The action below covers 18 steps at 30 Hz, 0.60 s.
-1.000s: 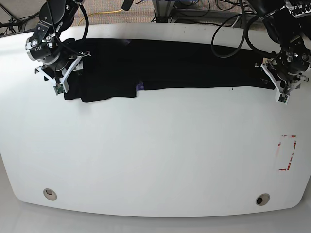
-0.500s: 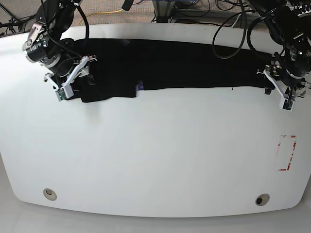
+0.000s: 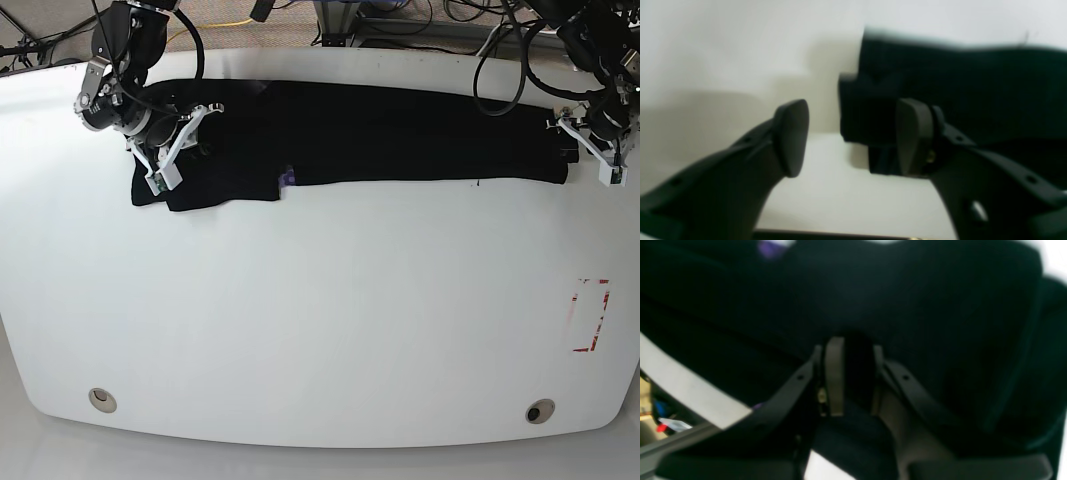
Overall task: Fold the T-shirt properly
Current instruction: 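Release the hem and regrasp the folded strip ends with both grippers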
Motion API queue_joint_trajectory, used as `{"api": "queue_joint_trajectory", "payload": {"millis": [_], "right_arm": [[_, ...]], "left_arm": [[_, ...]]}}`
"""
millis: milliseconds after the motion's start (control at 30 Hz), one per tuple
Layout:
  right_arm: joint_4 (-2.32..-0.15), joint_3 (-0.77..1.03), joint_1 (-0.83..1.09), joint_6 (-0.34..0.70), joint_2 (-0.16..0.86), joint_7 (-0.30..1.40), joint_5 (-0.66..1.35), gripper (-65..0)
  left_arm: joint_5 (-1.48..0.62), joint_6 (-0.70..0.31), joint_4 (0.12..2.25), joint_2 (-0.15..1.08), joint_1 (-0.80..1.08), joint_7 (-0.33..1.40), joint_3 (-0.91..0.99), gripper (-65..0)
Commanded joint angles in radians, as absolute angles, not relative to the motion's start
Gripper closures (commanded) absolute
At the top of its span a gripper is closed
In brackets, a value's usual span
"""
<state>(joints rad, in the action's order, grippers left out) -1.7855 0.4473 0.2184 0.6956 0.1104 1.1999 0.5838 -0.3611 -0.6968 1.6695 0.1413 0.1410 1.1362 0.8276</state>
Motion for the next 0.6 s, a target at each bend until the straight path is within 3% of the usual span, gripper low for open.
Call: {"api": "queue_joint_trajectory", "payload": {"millis": [0, 567], "right_arm": [[-1.732, 0.452, 0.199, 0.698, 0.147, 1.178, 0.607, -9.4], [-1.695, 0.449, 0.194, 0.698, 0.177, 1.124, 0.607, -9.0]], "left_arm": [[-0.421, -0.698, 1.647, 0.157, 0.122, 1.115, 0.857, -45.3], [-0.549, -0.698, 1.504, 0.159, 0.119, 1.112, 0.777, -47.2]]}}
